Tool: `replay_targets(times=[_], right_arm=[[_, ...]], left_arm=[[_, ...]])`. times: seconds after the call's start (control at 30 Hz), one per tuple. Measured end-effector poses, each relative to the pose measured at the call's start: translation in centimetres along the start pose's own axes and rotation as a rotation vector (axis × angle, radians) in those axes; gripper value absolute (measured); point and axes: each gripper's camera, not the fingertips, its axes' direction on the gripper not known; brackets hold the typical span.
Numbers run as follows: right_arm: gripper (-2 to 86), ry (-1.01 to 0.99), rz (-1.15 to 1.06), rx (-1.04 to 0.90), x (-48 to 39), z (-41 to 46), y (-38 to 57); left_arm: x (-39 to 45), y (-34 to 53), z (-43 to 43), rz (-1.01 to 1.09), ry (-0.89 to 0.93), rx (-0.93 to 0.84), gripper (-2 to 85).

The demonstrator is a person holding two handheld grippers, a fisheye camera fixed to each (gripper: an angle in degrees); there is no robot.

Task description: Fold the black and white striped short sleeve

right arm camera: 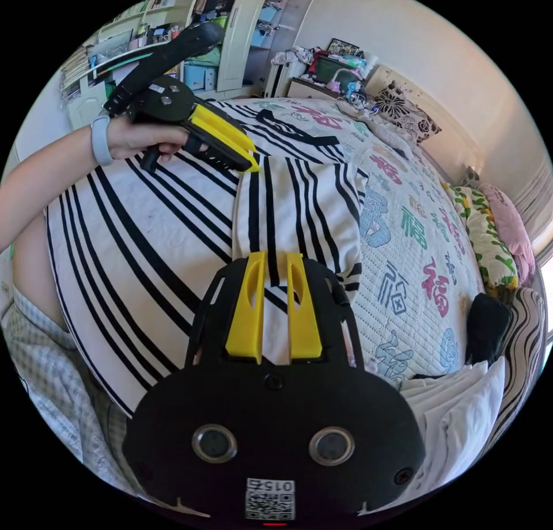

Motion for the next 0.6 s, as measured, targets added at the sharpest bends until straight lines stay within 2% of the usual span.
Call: replay_targets(times=[0.17,0.23,0.37,0.53,0.6], right_arm=[[5.3,-0.103,0.043,-0.007,1.0,0.9,-0.1],[0.8,-0.134,0.075,0.001,1.5,0.9,0.0],[-0.6,-0.159,0.051,0.013,1.2,0.6,0.5],[-0.3,-0.145,0.014,-0.018,0.5,1.7,0.2],[0.7,-0.159,0.095,0.073,2.1,0.4,0.9]], left_arm=[[0.0,-0.6,-0.3,-0.072,0.046,-0.034,5.8],[-0.4,-0.6,-0.8,-0.092,0.098,-0.026,3.5],[-1.1,0.1,-2.4,-0.161,0.149,0.002,1.5],[-1.5,-0.2,-2.8,-0.185,0.187,-0.051,3.3],[-2.6,0.3,-5.0,-0.263,0.175,0.025,5.9]])
